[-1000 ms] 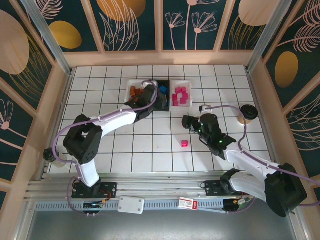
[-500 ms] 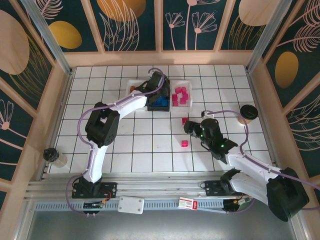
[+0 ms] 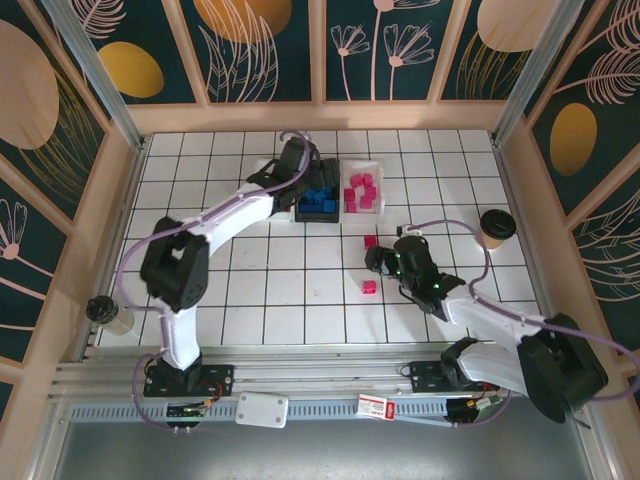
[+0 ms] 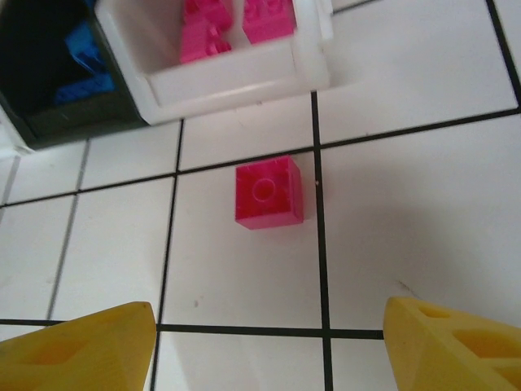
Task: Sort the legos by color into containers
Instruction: Place the lego in the container, then pick up the lego from the center of the table.
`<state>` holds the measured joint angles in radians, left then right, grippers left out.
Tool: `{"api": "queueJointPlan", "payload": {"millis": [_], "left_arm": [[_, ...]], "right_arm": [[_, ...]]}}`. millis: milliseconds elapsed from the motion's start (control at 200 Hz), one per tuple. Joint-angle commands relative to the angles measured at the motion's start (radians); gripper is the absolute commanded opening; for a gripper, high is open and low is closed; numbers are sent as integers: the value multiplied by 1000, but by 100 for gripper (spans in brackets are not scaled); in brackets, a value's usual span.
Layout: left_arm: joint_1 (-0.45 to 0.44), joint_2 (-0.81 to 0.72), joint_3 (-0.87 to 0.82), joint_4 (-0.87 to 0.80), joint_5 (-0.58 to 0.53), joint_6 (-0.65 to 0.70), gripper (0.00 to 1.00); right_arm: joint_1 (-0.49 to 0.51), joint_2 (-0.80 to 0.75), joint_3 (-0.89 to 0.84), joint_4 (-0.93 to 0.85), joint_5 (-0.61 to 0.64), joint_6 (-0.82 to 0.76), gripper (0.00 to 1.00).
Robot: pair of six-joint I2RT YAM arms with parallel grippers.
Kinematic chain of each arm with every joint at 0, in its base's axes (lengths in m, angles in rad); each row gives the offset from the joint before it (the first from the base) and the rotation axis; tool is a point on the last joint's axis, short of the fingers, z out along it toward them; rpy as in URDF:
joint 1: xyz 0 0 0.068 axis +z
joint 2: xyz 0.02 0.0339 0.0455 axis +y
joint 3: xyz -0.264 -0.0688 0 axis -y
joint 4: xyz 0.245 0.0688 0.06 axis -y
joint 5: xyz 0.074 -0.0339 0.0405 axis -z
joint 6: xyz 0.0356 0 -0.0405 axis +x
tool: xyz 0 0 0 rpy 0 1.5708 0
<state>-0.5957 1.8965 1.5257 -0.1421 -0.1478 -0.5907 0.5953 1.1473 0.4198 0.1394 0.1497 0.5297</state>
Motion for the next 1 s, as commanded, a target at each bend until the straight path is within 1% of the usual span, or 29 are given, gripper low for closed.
{"api": "queueJointPlan", "payload": {"millis": [0,100,215,380,405,501,696,756,856,921,991], "left_arm": [[-10,-159,-120,110,64,-34,98],[-31,-277,-263,160,74,-44,98],[-59,-378,-442,215,97,-64,98],[-70,-487,-674,262,100,-110,99],[-69,-501,-703,270,103,-117,98],[-69,-535,-789,281,102,-135,99],[-69,-569,-898,284,72,-163,99],[-70,-576,-920,288,66,-166,99],[-70,-573,-928,278,64,-162,98],[-69,-571,-936,284,74,-159,99],[-69,-573,-944,295,89,-154,99]], "right_arm": [[-5,104,73,60,-19,-30,75],[-10,212,129,81,-16,-55,75],[-23,323,197,89,-2,-88,75],[-43,435,262,83,-5,-96,73],[-70,449,268,86,-5,-96,72],[-76,493,290,83,-18,-104,69],[-76,541,314,69,-19,-115,57],[-76,545,316,69,-21,-124,49],[-75,529,310,71,-31,-138,34],[-73,497,295,75,-46,-147,28],[-64,441,269,83,-51,-157,24]]}}
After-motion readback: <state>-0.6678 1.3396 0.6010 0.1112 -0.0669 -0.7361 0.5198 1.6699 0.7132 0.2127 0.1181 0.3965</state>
